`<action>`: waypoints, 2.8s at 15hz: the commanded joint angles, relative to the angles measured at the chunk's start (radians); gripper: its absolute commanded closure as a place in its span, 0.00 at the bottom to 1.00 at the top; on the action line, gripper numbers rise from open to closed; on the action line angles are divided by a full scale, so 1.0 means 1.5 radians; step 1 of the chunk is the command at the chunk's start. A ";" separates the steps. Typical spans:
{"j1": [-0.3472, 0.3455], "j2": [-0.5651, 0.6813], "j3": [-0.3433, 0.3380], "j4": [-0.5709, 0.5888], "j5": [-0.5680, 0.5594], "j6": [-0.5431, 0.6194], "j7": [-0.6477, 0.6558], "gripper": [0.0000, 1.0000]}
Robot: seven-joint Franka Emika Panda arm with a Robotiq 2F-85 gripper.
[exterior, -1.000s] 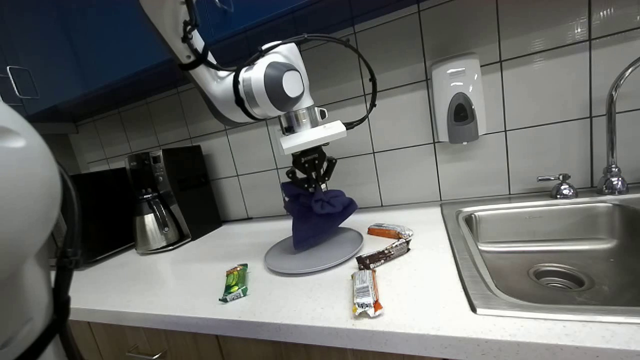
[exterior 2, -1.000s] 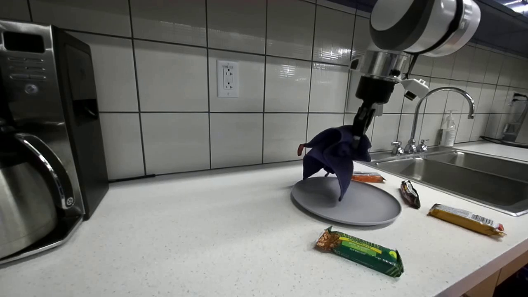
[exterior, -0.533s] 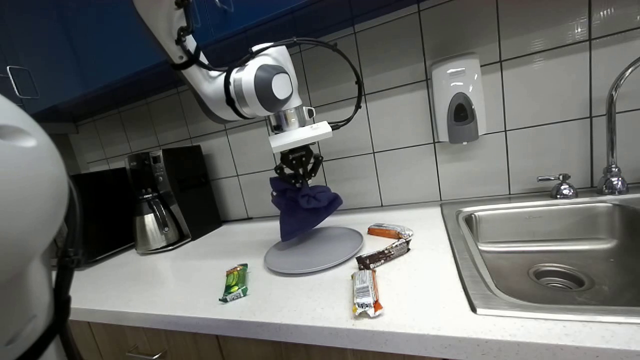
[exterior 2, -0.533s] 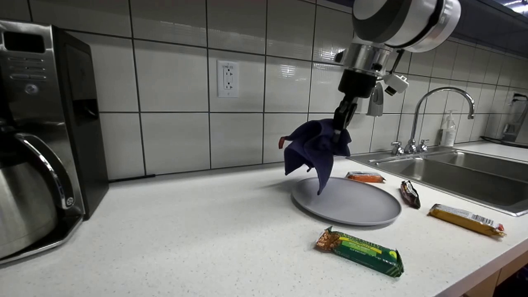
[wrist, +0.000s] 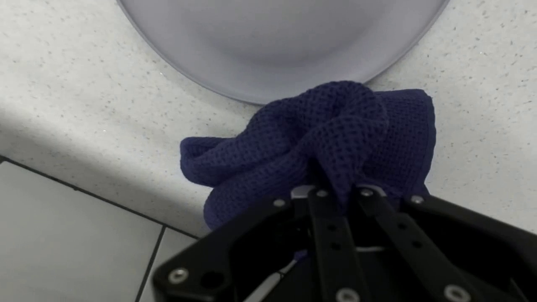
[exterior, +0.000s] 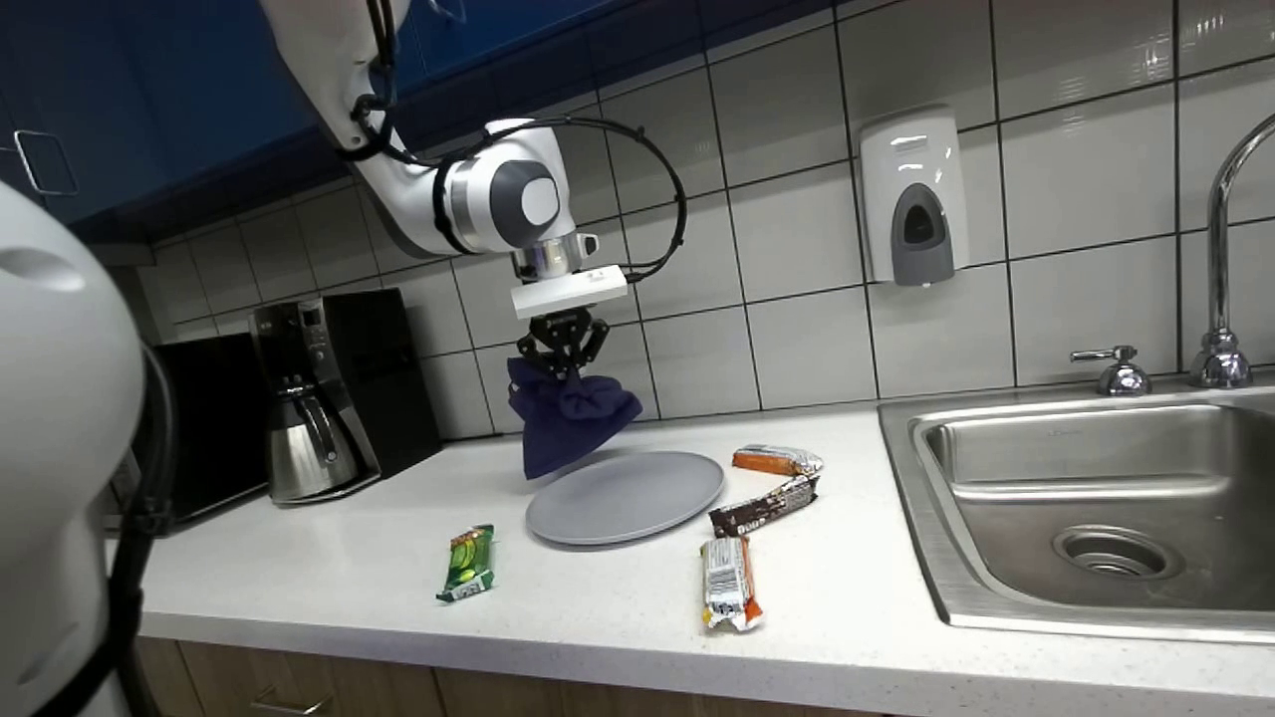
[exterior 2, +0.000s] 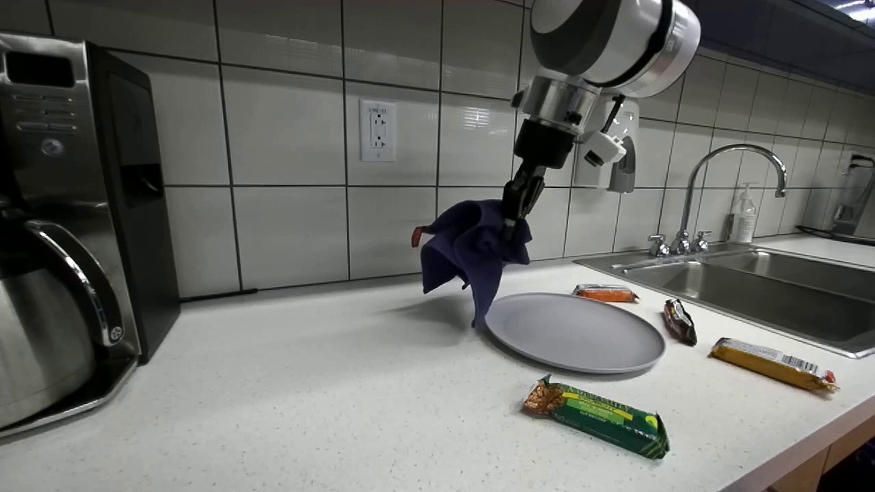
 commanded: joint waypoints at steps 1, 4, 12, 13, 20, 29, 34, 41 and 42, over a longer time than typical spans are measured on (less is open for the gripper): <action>-0.002 0.051 0.026 0.049 0.009 0.013 0.006 0.98; -0.003 0.083 0.037 0.060 -0.003 0.020 0.016 0.98; 0.000 0.149 0.041 0.090 -0.037 0.029 0.042 0.98; 0.002 0.157 0.039 0.098 -0.047 0.030 0.049 0.98; 0.020 0.206 0.033 0.152 -0.116 0.027 0.123 0.98; -0.025 0.121 0.065 0.108 -0.095 -0.045 0.110 0.18; -0.043 0.054 0.048 0.062 -0.081 -0.103 0.103 0.00; -0.047 0.034 0.009 0.045 -0.092 -0.131 0.114 0.00; -0.049 0.024 0.004 0.038 -0.092 -0.138 0.113 0.00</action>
